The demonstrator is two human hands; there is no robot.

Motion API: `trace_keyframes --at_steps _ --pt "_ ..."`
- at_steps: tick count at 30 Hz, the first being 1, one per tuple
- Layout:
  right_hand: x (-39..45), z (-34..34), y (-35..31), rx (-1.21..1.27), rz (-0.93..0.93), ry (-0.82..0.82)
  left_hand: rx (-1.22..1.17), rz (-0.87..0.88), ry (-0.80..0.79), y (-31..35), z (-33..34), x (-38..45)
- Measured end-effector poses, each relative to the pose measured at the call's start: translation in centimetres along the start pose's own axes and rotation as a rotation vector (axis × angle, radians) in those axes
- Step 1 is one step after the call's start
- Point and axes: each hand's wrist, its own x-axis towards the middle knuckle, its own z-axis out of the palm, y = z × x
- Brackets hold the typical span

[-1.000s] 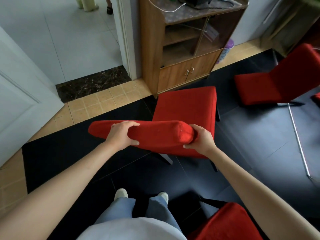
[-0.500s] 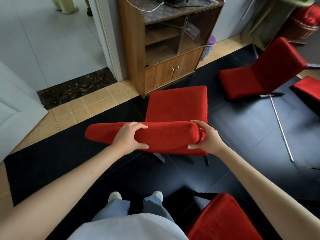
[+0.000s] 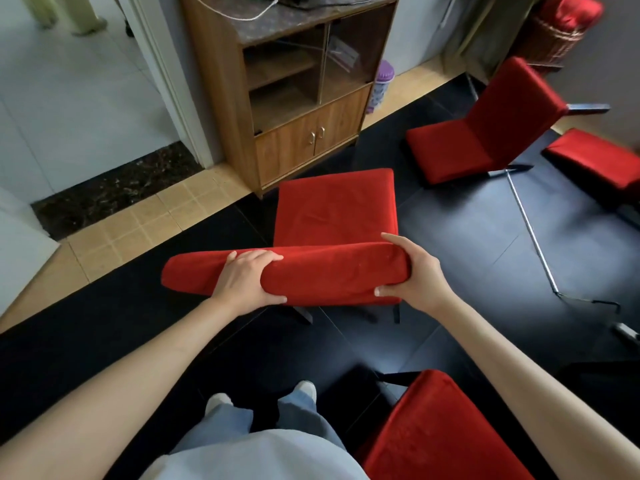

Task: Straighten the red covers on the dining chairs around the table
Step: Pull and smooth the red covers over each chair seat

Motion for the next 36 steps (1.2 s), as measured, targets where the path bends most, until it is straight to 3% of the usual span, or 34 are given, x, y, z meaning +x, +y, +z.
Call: trace_keyframes --at_steps 6,16,36 --pt "-1.2 0.6 0.9 0.028 0.015 0.064 0.056 0.078 -0.043 0.0 -1.2 1.6" --pt "-5.3 5.4 3.6 0.154 0.213 0.201 0.181 0.215 -0.097 0.3 -1.3 4.2" --pt "-4.7 11.5 1.8 0.237 0.355 0.269 0.307 0.298 -0.241 -3.3 -2.9 7.5"
